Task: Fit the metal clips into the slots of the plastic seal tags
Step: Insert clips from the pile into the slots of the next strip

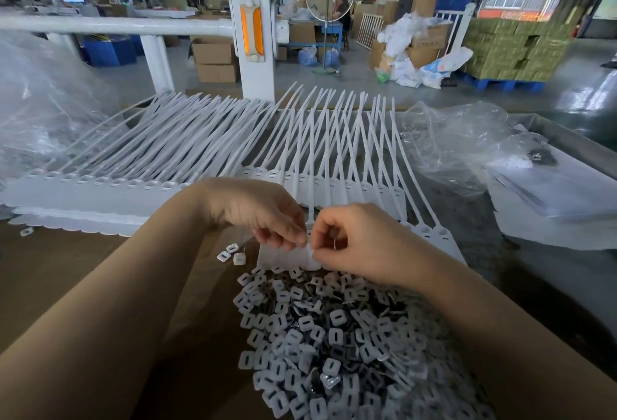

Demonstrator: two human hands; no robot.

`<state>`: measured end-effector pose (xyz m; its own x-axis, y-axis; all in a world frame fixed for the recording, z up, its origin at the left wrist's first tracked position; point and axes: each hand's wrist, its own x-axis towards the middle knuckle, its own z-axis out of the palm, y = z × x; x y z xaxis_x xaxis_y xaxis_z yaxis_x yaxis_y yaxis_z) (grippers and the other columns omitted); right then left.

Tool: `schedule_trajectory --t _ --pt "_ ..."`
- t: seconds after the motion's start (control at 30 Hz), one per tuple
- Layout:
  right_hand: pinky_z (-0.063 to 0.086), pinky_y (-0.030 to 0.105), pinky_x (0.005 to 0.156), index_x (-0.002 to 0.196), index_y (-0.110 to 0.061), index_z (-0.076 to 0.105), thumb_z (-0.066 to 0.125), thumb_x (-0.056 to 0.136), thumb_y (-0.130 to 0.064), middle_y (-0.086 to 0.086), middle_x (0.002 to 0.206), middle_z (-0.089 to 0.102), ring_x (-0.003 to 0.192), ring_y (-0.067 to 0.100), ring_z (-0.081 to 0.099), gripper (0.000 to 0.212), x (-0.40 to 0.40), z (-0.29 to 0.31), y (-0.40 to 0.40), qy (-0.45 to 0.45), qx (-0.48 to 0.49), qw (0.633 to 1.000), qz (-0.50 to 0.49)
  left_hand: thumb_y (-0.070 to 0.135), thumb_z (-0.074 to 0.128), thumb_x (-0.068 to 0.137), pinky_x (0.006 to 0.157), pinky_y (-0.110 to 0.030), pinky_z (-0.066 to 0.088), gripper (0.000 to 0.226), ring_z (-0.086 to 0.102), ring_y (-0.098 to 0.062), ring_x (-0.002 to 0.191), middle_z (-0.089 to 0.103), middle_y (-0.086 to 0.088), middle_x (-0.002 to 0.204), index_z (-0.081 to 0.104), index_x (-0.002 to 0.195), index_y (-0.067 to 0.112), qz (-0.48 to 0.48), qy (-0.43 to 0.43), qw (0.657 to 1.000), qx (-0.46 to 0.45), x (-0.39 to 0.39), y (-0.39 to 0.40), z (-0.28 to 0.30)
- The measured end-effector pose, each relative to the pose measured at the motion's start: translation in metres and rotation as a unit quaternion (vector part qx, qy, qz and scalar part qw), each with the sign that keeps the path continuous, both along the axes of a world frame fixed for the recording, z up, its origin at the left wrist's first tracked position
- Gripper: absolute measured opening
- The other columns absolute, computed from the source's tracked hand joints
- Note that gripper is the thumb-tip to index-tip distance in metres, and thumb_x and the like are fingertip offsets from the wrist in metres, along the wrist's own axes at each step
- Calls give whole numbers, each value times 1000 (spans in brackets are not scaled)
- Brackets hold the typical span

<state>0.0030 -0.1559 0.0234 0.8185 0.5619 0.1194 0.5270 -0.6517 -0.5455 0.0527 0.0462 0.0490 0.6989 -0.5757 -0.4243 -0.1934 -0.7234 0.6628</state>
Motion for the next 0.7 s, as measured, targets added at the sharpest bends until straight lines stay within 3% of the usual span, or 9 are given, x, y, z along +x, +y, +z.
schedule_trajectory --t 0.17,0.3,0.57,0.7 --pt "58 30 65 83 -27 68 75 83 -19 -12 75 68 68 4 65 10 1 0 0 -83 83 991 -68 26 69 84 50 -13 44 20 59 -3 57 72 1 73 74 95 11 56 39 993 -96 -3 -4 2" --pt "57 30 70 84 -21 71 74 83 -15 -12 78 70 73 4 65 7 0 1 1 -120 104 984 -76 29 72 72 52 -14 45 26 62 -6 61 73 0 77 74 92 12 100 77 982 -142 -3 -3 2" --pt "49 16 66 78 -21 68 78 80 -11 -14 78 67 73 3 61 14 2 0 1 -189 113 973 -71 22 69 75 50 -14 45 17 61 -7 59 70 -2 75 70 86 9 141 118 962 -202 -5 -5 4" --pt "45 11 66 81 -23 66 79 80 -13 -17 79 61 71 -3 55 16 3 -2 1 -190 94 976 -44 19 70 75 50 -14 48 10 62 -7 58 70 -2 73 71 80 10 144 103 967 -184 -6 -4 6"
